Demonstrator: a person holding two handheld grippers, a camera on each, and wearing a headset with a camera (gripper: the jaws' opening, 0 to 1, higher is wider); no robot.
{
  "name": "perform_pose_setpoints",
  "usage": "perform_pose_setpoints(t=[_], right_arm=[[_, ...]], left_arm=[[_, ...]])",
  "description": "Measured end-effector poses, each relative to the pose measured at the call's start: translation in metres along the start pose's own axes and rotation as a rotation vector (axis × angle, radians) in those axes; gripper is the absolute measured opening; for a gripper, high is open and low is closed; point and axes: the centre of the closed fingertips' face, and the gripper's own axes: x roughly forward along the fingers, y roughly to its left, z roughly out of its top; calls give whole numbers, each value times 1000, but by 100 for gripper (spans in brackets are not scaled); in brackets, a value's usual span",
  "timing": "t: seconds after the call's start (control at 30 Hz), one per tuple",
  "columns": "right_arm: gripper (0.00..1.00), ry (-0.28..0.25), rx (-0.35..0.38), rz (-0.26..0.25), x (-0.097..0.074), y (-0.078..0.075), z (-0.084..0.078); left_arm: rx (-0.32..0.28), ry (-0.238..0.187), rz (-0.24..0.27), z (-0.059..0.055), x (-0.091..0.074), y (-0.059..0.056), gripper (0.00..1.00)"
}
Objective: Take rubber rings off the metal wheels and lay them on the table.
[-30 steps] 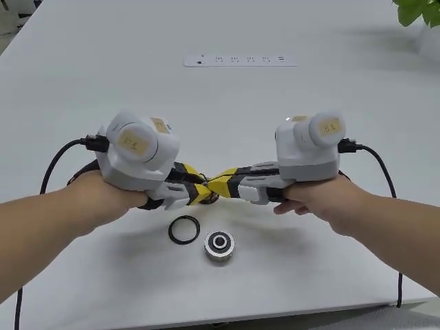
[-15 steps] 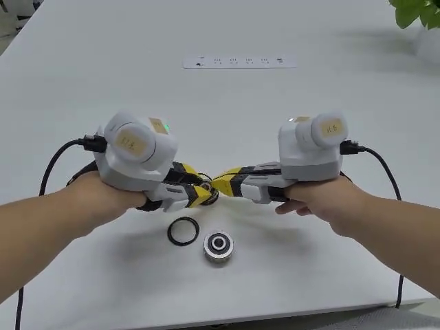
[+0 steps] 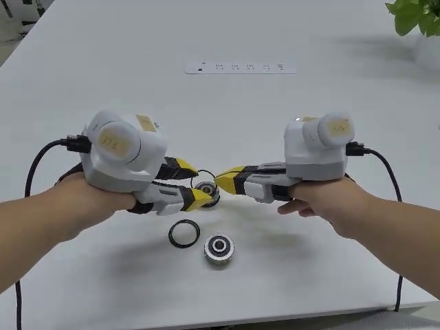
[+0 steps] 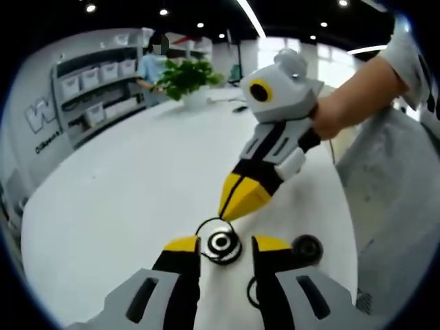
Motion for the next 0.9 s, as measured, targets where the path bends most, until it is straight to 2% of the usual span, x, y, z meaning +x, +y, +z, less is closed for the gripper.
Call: perform_pose_setpoints(t=[0.43,0.9], right_arm=[[0,-8,1,15,-6,10,4],[0,-5,0,53,-7,27,6]], left_arm=[[18,-35,3,7,-21,-4,43],[22,-45,-1,4,-36,-12,54]])
